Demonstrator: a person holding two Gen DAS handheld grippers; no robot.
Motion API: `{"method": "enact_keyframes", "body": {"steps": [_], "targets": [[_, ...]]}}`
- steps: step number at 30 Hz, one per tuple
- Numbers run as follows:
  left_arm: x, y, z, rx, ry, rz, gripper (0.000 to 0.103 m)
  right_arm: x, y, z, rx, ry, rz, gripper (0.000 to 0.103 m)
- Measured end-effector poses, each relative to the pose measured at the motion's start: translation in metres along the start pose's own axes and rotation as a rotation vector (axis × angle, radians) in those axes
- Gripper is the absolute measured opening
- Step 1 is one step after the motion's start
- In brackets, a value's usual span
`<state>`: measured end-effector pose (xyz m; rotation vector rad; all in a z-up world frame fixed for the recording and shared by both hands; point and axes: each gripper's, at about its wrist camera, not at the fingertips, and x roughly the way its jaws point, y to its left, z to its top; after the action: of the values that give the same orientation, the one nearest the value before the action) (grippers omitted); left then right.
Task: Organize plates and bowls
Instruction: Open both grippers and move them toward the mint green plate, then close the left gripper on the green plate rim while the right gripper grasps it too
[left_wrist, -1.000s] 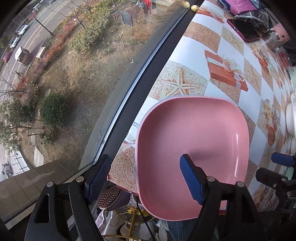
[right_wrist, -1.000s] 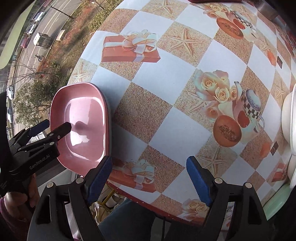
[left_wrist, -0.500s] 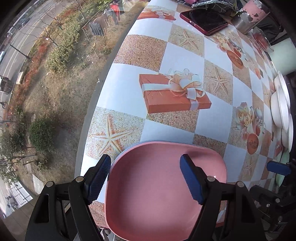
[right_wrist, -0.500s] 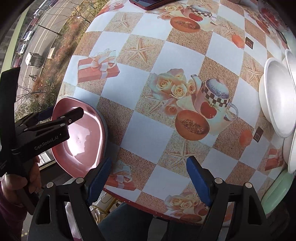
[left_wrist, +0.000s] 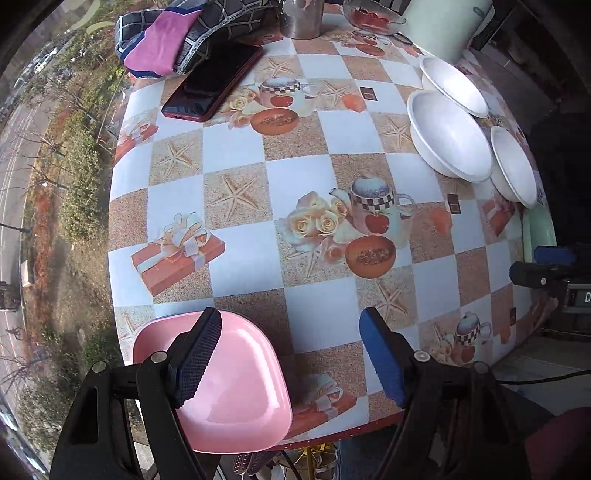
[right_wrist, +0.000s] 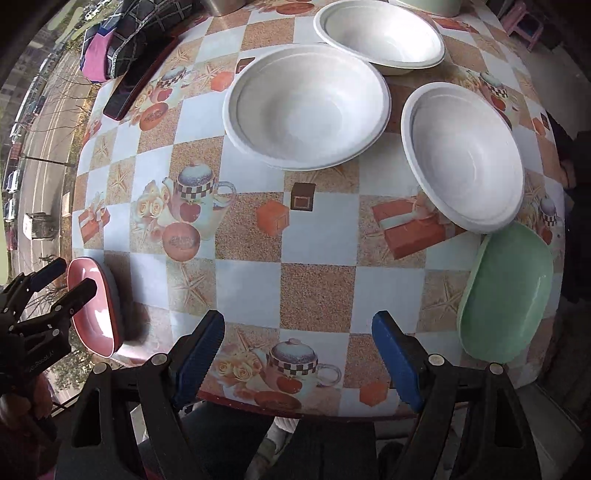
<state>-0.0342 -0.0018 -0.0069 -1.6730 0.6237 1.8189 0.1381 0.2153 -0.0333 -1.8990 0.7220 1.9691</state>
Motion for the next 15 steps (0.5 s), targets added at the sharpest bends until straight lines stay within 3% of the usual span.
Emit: {"method": "enact_keyframes", "body": {"steps": [8, 11, 15], "targets": [[0.019, -0.159, 0.029, 0.361, 0.083, -0.126, 0.08, -0.015, -0.131, -0.058, 0.341, -0.023, -0.082, 0.083], [0.028, -0.209, 0.04, 0.43, 0.108, -0.15, 0.08, -0.013, -0.175, -0.081, 0.457, -0.007, -0.1, 0.083], [0.043, -0.257, 0.053, 0.442, 0.128, -0.16, 0.08, -0.005, -0.218, -0.095, 0.543, 0.01, -0.106, 0.083]]}}
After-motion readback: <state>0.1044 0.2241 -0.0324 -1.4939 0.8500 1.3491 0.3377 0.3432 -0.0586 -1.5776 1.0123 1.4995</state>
